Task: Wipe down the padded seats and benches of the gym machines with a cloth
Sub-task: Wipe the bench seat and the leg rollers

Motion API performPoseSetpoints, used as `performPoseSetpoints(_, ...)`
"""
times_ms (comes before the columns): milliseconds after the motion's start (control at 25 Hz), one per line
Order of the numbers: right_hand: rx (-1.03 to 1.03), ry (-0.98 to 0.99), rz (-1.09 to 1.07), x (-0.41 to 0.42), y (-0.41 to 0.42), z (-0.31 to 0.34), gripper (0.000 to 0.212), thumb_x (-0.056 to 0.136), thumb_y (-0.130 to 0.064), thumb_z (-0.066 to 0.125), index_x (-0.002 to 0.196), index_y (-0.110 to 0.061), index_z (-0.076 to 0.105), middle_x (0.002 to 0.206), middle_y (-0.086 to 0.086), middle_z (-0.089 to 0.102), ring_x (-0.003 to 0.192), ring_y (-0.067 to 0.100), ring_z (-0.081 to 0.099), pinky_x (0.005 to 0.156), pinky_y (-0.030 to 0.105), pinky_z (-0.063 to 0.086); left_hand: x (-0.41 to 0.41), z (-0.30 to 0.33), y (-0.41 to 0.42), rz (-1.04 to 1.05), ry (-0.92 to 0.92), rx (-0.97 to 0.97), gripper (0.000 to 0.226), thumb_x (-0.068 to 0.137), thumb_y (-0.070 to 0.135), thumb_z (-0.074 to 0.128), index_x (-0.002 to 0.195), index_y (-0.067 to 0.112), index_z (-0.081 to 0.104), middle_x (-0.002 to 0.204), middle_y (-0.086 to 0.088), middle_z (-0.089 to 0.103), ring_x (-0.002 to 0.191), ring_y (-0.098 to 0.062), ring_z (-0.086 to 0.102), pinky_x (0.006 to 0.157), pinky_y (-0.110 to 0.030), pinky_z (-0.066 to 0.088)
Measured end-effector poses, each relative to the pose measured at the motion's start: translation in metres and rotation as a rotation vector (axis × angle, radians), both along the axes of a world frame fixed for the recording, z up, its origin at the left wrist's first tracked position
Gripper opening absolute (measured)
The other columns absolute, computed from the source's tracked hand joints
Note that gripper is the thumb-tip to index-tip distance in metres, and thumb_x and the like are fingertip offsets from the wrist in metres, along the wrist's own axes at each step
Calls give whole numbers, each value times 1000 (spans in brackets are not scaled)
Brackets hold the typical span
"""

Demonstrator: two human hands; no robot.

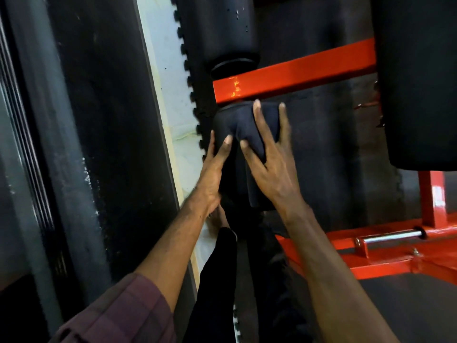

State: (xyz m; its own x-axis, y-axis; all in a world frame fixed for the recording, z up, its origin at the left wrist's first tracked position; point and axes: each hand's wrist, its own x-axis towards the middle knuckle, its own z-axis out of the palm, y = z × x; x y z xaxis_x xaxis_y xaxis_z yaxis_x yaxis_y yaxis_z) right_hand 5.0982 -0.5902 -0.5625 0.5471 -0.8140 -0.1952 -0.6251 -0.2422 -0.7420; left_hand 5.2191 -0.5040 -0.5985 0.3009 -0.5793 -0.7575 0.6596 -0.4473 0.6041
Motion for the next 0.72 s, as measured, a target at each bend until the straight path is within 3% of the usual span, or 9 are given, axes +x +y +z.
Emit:
performPoseSetpoints(80,-27,43,9,-24,31,4,67,105,-47,52,165,-43,23,176,8,0,156,36,23,124,50,30,-4,4,0,31,40,42,106,74,65,87,162,31,39,150,-5,61,136,-24,61,119,-49,44)
performPoseSetpoints(240,-12,54,1,-44,58,5,70,101,-34,58,165,-38,29,176,7,2,158,33,21,124,52,29,-10,8,-5,67,-40,61,90,81,55,86,158,34,43,146,-4,65,132,-25,64,116,-51,47)
performPoseSetpoints(320,18,-10,-57,-20,23,-1,66,103,-33,56,164,-38,32,175,7,9,157,30,23,125,43,28,-15,15,-9,84,-130,104,90,80,58,86,157,42,41,141,0,68,127,-20,67,112,-48,52)
performPoseSetpoints(480,43,-105,-137,16,-26,-9,60,109,-36,53,165,-33,31,172,8,22,158,18,24,122,24,26,-32,20,-14,67,-368,164,96,74,82,76,156,57,32,153,8,55,136,-14,58,111,-44,51)
performPoseSetpoints(520,65,-96,-151,7,-15,-10,61,109,-38,51,165,-34,28,173,6,20,159,15,22,123,24,25,-37,21,-15,48,-423,199,97,72,88,71,155,60,28,154,7,53,137,-16,57,112,-47,50)
performPoseSetpoints(600,115,-55,-158,-23,24,-6,62,110,-39,49,166,-34,24,175,1,14,161,11,17,127,36,27,-43,25,-18,-11,-498,258,100,69,97,61,154,67,18,154,0,53,136,-24,58,110,-55,49)
performPoseSetpoints(720,135,-29,-122,-47,57,1,66,106,-36,49,167,-36,23,176,-2,11,160,12,16,127,48,28,-39,26,-17,-68,-481,285,96,72,98,54,154,68,15,157,-3,50,139,-27,54,114,-56,46)
